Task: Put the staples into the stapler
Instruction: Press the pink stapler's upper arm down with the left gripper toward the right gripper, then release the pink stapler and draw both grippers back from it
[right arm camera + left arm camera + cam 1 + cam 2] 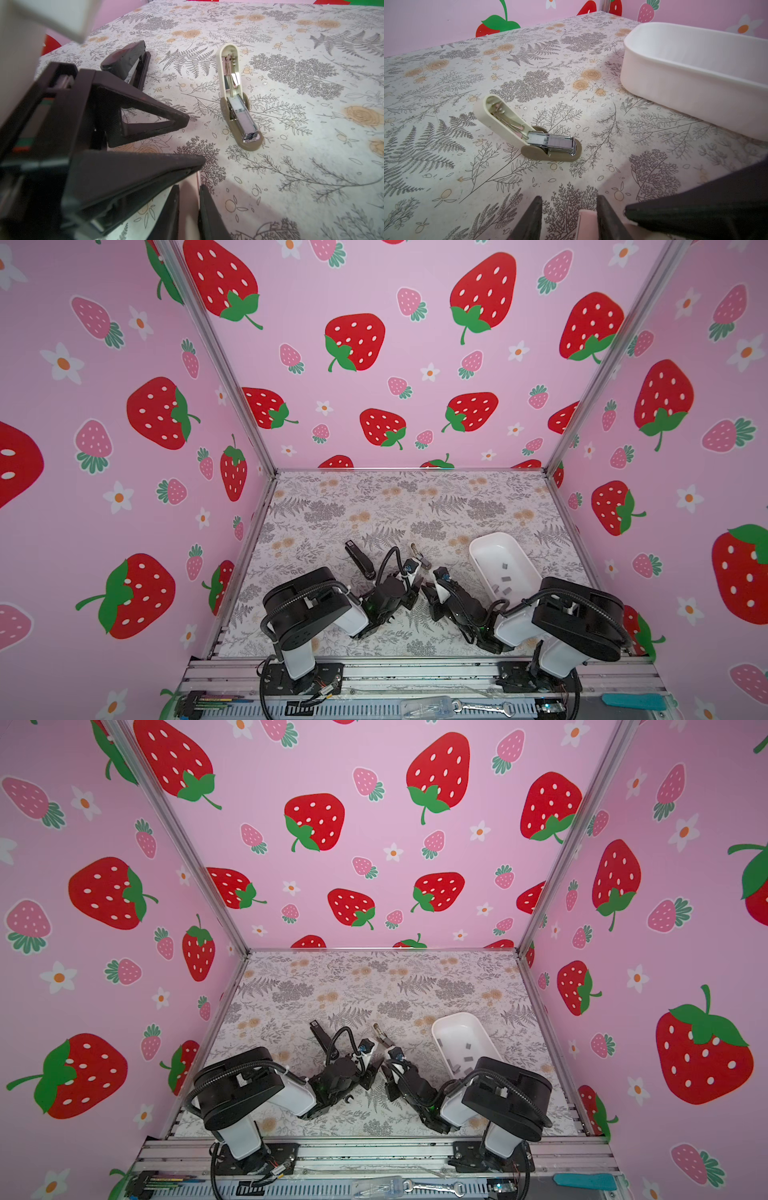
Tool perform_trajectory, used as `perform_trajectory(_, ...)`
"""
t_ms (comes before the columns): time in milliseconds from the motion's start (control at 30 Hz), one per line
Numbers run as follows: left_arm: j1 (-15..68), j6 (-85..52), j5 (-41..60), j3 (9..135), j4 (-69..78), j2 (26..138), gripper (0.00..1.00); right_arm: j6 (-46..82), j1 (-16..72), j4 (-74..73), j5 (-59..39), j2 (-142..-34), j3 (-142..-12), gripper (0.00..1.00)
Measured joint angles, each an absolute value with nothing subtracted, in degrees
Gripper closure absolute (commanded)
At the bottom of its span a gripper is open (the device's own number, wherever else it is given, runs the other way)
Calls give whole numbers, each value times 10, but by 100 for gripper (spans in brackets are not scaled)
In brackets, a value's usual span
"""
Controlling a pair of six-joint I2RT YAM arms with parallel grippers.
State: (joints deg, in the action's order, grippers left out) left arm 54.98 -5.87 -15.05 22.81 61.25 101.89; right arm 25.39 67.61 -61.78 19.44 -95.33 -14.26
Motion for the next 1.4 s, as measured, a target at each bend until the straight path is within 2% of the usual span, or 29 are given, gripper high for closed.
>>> perform_trajectory(600, 551, -60, -159, 214, 700, 1059, 55, 273, 682, -804, 214, -1055, -119, 81)
perform_trajectory(1033, 552, -60, -161, 211, 710, 1066, 55, 274, 686, -870, 229, -1118, -116, 82)
perform_trajectory(1267, 553, -60, -164, 211, 710, 1064, 55, 272, 686, -849, 229, -1089, -115, 79)
perform_trajectory(1400, 553, -60, -176, 215, 682, 1049, 54, 264, 686, -755, 229, -1024, -126, 72)
